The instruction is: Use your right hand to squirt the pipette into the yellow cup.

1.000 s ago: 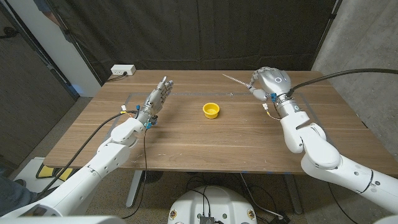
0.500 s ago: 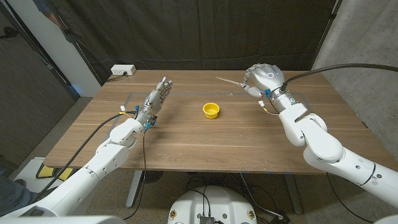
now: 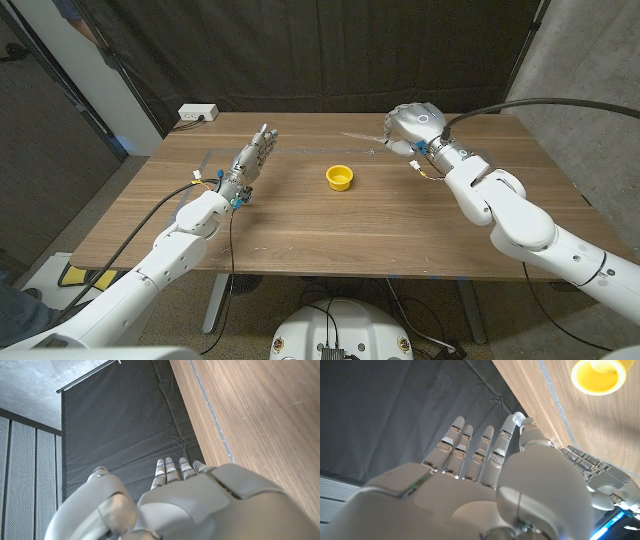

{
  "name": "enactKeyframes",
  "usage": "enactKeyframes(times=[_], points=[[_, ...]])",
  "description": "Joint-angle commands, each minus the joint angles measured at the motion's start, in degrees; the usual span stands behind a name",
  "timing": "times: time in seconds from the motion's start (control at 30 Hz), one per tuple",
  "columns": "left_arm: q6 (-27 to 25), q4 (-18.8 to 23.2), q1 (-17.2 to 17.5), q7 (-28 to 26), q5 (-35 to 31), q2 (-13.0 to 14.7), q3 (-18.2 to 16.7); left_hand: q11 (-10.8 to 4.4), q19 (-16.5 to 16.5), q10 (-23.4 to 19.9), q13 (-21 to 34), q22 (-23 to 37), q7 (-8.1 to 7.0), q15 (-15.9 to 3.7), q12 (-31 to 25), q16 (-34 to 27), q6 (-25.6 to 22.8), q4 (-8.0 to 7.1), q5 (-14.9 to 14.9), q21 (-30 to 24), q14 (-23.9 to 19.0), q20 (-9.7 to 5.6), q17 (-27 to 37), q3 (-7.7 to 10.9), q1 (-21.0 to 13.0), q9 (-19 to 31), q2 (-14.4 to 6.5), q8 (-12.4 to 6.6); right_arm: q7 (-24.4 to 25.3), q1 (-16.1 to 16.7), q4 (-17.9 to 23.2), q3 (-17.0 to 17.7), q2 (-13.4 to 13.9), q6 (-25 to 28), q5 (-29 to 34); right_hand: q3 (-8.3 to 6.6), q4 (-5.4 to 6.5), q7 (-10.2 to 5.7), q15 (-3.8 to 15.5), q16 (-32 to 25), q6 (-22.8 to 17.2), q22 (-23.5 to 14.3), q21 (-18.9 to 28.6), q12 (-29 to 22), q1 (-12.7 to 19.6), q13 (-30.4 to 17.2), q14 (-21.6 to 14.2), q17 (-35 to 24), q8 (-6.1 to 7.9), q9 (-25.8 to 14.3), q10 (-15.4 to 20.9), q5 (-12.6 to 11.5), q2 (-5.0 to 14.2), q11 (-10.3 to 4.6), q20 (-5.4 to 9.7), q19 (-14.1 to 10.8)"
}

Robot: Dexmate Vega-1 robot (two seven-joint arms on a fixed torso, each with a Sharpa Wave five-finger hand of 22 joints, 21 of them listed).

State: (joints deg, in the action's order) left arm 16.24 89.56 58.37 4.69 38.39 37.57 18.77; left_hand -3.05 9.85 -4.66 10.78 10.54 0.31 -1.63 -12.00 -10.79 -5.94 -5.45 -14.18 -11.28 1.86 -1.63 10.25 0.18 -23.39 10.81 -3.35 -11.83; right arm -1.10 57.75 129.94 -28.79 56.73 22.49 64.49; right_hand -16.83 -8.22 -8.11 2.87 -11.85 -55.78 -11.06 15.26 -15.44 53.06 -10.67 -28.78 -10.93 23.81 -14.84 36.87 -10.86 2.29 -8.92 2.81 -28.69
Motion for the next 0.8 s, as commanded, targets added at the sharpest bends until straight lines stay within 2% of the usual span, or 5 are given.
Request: enactKeyframes(times=[0.03,0.43,0.8], points=[[-0.4,1.2,0.8,-0.7,-0.1,0.3,-0.1,0.39,0.7,-0.2,0.2,0.1,0.29,0.50,0.1,0.0,0.0,0.04,0.1,-0.3,0.1,-1.38,0.2,-0.34,-0.6,0.1,0.2,0.23,-5.3,-1.1,0.1,1.5,0.5,-6.8,0.3,-0.04,0.16,-0.11,3.61,0.2,-0.3,-0.2,0.0,0.1,0.5,0.0,-0.7,-0.1,0.15,-0.2,0.7,0.0,-0.05,-0.11,3.02,-0.5],[-0.1,2.1,1.9,-1.5,-0.2,0.3,-0.2,0.30,0.9,-0.1,0.2,0.1,0.27,0.54,0.2,0.0,0.0,0.09,0.2,-0.3,0.1,-1.21,0.2,-0.42,-0.7,0.1,0.1,0.24,-8.7,-3.0,-0.9,1.9,0.2,-10.8,0.5,-0.01,0.22,-0.34,3.70,0.3,-0.2,-0.2,-0.1,0.3,0.5,0.0,-0.8,-0.1,0.11,-0.2,0.6,0.0,-0.01,-0.22,3.05,-0.5],[-0.9,3.4,2.7,-2.6,-0.6,0.7,-0.1,0.46,0.9,-0.1,0.2,0.1,0.38,0.60,0.2,0.0,-0.1,0.13,0.3,-0.3,0.2,-1.29,0.2,-0.50,-0.8,0.1,0.0,0.22,-12.4,-5.3,-3.4,0.6,-0.7,-13.3,0.8,-0.02,0.24,-0.24,3.70,0.4,-0.2,-0.2,-0.2,0.5,0.6,0.0,-0.9,-0.2,0.16,-0.1,0.7,0.0,0.08,-0.37,3.06,-0.5]])
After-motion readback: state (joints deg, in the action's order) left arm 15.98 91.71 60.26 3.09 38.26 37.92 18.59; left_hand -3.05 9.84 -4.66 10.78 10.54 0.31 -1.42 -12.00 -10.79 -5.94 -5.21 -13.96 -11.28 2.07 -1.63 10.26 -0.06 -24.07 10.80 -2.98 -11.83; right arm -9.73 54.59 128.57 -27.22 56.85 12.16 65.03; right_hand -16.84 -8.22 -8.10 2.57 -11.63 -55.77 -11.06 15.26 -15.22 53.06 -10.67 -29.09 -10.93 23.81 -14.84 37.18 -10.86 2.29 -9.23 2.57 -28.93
